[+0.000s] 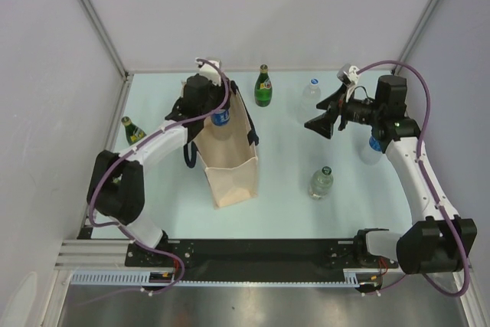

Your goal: Place the beverage into the canvas bag

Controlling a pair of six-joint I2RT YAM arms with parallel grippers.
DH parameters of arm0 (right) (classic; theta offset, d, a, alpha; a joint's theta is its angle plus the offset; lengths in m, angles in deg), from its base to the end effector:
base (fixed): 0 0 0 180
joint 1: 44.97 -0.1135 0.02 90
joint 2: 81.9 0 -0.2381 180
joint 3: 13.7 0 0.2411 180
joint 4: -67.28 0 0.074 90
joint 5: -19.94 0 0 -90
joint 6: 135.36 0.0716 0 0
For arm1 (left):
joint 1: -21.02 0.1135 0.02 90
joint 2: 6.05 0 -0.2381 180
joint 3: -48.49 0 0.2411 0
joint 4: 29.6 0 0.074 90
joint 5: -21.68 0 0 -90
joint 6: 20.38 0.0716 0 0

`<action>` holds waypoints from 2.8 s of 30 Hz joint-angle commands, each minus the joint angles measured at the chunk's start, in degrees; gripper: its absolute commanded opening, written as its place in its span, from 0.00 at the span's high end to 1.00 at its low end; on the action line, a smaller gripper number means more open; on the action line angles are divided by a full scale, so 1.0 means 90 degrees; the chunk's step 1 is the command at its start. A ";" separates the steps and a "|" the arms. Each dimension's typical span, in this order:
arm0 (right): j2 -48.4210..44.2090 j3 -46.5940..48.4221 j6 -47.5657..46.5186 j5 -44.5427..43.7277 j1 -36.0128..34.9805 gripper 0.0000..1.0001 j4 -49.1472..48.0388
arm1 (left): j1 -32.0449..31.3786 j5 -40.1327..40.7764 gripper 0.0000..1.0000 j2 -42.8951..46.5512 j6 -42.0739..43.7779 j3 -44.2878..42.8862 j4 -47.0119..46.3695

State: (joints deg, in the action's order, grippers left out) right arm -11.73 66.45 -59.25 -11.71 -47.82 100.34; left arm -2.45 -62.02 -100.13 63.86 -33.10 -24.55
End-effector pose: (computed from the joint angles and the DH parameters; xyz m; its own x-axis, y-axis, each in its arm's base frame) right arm 0.2759 0.0748 0.3355 -0.1861 -0.1354 -0.9732 -0.8786 0.4663 0.1031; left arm 0.3799 -0.1564 0.2551 -0.3051 0.0237 -0.9520 0.2706 0.9606 -0.0628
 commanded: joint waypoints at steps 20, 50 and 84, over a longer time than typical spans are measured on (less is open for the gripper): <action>0.1304 0.1963 0.0771 -0.1998 -0.0152 0.07 0.0564 | 0.0058 -0.0154 0.06 0.2962 -0.0336 -0.0075 0.1411; 0.4381 0.4454 0.0958 -0.5086 -0.0699 0.28 0.1287 | 0.0078 0.0676 0.00 0.6206 -0.2055 0.1575 0.3433; 0.3670 0.4815 0.0177 -0.4706 -0.0972 1.00 0.1385 | 0.0068 0.0628 0.00 0.6049 -0.2134 0.1390 0.3550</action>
State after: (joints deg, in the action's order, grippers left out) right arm 29.01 105.40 -55.56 -57.09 -55.71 114.40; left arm -2.25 -56.49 -45.79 45.58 -19.11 8.10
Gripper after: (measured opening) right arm 0.407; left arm 0.996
